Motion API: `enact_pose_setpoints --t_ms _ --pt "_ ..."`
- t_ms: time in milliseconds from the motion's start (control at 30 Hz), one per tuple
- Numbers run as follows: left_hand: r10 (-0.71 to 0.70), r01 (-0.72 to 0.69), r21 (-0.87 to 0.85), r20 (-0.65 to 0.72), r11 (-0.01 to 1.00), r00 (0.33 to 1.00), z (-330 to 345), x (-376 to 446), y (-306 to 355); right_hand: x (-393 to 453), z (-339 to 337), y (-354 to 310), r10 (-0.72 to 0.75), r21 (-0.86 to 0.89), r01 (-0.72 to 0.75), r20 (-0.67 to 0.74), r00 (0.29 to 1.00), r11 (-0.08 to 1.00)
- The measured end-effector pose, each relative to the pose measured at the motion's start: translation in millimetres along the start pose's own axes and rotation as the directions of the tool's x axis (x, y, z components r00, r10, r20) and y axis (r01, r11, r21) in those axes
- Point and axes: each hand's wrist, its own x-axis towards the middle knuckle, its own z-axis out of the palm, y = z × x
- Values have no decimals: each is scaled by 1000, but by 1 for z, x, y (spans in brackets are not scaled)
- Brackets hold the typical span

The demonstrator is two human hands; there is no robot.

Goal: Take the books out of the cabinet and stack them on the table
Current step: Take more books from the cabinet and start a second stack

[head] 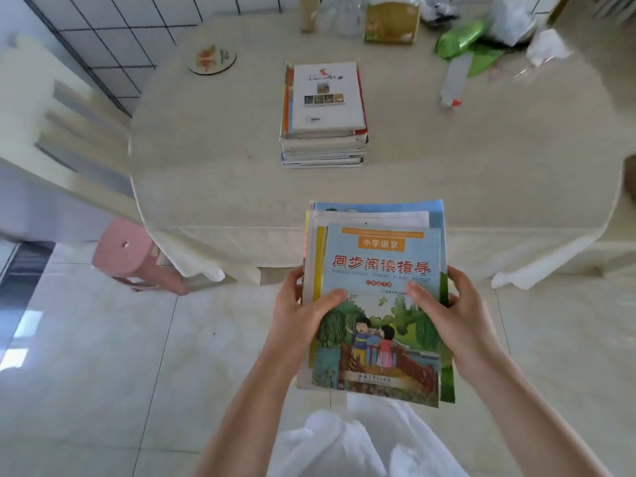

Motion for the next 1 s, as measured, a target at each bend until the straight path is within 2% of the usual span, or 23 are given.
enact_pose_setpoints --t_ms 300,500,800,1000 --pt "14 -20 -63 -90 998 996 72 70 53 114 -39 -63 -20 -45 24 89 996 999" --pt "94 -100 -42 -128 994 987 89 118 86 171 -40 -104 -24 3 24 129 991 1000" --pt "224 -224 -1 -18 975 974 98 196 153 231 -29 -159 -87 146 73 93 992 987" --pt "257 -258 22 43 966 965 120 224 171 261 -46 -172 -105 146 93 75 992 985"
